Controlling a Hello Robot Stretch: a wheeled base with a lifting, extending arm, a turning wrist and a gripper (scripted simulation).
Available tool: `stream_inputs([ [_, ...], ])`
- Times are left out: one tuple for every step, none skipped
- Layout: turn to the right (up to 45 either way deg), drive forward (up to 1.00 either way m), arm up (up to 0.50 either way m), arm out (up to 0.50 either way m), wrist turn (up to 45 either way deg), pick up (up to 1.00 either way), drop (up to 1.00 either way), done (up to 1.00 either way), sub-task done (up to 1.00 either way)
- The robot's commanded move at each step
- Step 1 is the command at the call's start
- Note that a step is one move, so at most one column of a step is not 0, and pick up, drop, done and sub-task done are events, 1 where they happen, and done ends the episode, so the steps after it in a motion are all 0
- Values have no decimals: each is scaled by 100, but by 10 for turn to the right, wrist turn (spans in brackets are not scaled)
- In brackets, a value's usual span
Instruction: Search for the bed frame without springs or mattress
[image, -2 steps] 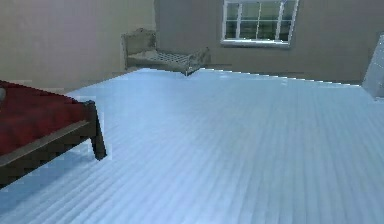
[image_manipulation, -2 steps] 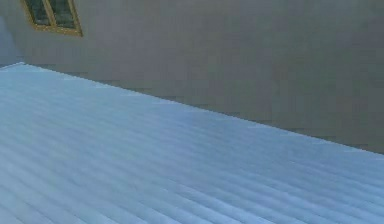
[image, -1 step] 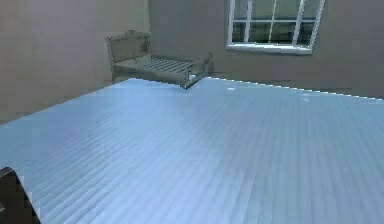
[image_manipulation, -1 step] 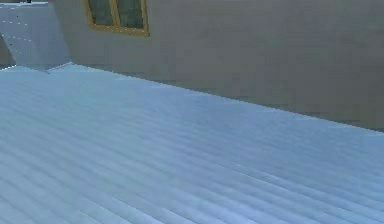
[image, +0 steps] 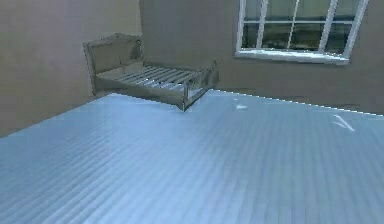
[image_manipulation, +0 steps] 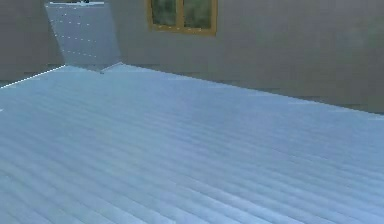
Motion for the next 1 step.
stream_inputs([
  [30,0,0,0,0,0,0,0,0],
])
